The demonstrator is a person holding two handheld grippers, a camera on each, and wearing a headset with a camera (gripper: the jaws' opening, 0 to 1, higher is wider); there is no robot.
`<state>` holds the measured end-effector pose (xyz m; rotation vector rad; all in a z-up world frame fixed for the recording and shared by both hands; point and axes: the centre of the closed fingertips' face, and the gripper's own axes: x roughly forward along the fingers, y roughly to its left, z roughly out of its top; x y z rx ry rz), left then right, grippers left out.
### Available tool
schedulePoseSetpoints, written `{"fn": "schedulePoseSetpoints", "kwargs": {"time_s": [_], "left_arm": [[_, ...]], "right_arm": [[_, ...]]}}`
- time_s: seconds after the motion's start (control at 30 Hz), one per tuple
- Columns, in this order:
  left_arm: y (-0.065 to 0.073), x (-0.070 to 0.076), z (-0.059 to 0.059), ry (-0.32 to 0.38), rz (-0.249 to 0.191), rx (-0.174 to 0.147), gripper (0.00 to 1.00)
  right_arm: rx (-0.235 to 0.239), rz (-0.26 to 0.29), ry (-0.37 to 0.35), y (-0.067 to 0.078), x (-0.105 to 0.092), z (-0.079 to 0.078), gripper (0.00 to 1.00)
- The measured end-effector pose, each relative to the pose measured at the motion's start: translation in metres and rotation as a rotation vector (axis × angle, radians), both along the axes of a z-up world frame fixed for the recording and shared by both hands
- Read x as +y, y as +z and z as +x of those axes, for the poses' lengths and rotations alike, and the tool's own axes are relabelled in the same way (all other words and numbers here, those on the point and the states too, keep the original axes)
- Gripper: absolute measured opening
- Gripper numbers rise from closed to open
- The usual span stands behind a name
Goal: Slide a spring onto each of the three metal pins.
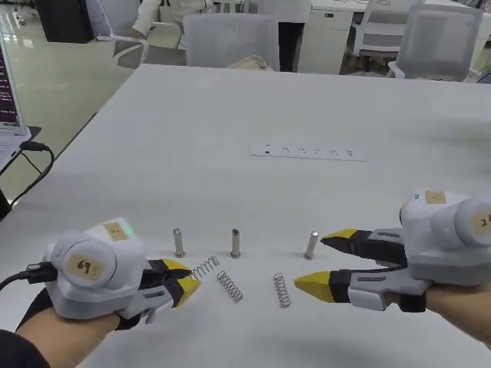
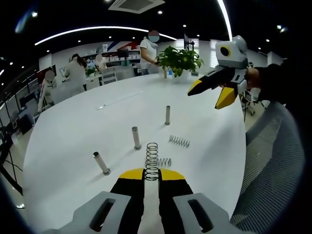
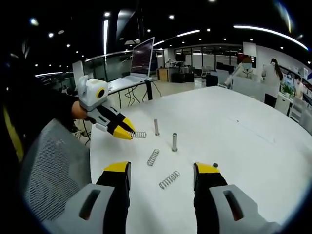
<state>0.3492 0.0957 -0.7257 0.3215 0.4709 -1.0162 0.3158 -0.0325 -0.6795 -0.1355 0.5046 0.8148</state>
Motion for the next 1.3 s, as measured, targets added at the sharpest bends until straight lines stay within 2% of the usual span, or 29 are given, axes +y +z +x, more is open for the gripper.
{"fn": "schedulePoseSetpoints", "kwargs": {"time_s": [0.47, 0.87, 0.97, 1.1, 1.3], "left_arm": [[0.011, -0.019, -0.018, -0.107, -0.037, -0.022, 0.02], [0.024, -0.036, -0.04, -0.24, -0.049, -0.076, 0.02], [0.026, -0.042, -0.049, -0.294, -0.052, -0.093, 0.02], [0.026, -0.046, -0.055, -0.329, -0.042, -0.104, 0.02], [0.031, -0.052, -0.063, -0.382, -0.053, -0.13, 0.02]], "right_arm": [[0.022, 0.034, 0.08, 0.002, 0.024, -0.001, 0.44], [0.039, 0.045, 0.135, 0.0, 0.039, -0.01, 0.4], [0.047, 0.048, 0.154, -0.001, 0.042, -0.014, 0.39], [0.061, 0.055, 0.182, -0.002, 0.046, -0.02, 0.37], [0.089, 0.067, 0.225, -0.004, 0.053, -0.028, 0.34]]}}
